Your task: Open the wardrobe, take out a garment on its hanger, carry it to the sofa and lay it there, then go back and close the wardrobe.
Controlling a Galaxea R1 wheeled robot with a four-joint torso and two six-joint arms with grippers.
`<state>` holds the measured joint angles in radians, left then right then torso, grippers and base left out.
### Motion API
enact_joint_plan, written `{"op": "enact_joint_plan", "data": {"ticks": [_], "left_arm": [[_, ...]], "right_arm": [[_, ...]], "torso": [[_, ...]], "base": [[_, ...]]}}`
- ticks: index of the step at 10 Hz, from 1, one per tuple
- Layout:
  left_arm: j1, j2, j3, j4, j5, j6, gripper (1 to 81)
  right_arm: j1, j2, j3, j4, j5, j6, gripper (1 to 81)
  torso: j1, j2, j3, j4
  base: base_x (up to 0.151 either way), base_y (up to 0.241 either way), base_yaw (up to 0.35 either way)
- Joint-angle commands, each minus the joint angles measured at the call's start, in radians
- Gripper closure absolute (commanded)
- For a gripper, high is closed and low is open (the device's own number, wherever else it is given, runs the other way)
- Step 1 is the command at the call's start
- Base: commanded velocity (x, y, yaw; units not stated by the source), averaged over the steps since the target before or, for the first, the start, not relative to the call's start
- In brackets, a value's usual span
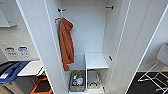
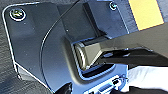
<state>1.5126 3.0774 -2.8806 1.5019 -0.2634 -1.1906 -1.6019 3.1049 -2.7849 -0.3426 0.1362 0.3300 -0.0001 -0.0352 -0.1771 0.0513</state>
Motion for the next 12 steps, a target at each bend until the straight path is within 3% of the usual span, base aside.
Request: {"op": "enact_joint_plan", "data": {"ticks": [1, 12], "left_arm": [[-0.027, -0.005, -0.003, -0.017, 0.03, -0.003, 1.0], [-0.027, -0.02, -0.003, -0.037, 0.024, -0.003, 1.0]], "right_arm": [[0.021, 0.005, 0.019, -0.001, -0.079, 0.0, 1.0], [0.019, 0.0, 0.013, -0.004, -0.079, 0.001, 1.0]], "torso": [[0.0, 0.0, 0.0, 0.0], [0.001, 0.0, 0.0, 0.0]], "base": [[0.094, 0.0, 0.0], [0.111, 0.0, 0.0]]}}
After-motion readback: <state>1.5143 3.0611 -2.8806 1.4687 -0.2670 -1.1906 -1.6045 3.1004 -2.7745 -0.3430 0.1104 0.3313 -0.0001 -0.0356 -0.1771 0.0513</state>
